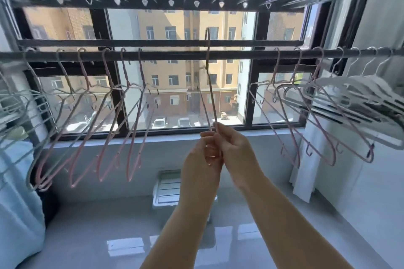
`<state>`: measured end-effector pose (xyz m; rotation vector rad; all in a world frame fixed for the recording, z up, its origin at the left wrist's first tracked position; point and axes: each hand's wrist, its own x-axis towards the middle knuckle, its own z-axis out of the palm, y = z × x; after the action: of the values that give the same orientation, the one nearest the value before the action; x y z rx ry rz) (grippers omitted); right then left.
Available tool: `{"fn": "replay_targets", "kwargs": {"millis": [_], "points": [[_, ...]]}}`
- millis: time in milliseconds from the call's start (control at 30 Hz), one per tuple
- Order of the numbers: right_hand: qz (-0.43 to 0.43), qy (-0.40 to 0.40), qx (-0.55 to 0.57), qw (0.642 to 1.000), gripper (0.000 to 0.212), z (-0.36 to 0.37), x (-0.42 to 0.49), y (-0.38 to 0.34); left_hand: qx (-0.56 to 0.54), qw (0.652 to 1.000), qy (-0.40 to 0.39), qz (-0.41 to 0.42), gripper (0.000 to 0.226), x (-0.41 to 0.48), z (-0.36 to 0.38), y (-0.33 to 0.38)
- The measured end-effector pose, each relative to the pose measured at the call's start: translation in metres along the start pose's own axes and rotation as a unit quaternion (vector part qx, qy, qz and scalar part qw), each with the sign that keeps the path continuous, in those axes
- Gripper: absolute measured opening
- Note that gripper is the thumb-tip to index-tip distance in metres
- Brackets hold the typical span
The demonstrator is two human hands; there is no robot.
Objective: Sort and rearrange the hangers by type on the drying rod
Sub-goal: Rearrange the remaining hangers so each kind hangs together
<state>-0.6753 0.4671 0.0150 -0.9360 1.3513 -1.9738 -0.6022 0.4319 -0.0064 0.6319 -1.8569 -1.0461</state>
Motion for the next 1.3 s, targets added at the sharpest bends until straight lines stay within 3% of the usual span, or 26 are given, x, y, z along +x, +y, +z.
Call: {"fn": "replay_targets", "kwargs": {"millis": [233,467,1300], "points": [[-0.011,0.066,-0.058,0.996,0.024,-0.062,-0.008,-0.025,-0.034,0.998,-0.061,0.002,0.022,0.0,0.063,0.019],[-0.011,0.1,-0.091,0.991,0.025,-0.094,-0.006,-0.029,-0.032,0.997,-0.074,-0.008,0.023,0.001,0.096,0.024],[0.009,0.105,-0.087,0.991,0.021,-0.104,-0.002,-0.021,-0.035,0.997,-0.064,-0.012,0.022,-0.005,0.101,0.025]]}}
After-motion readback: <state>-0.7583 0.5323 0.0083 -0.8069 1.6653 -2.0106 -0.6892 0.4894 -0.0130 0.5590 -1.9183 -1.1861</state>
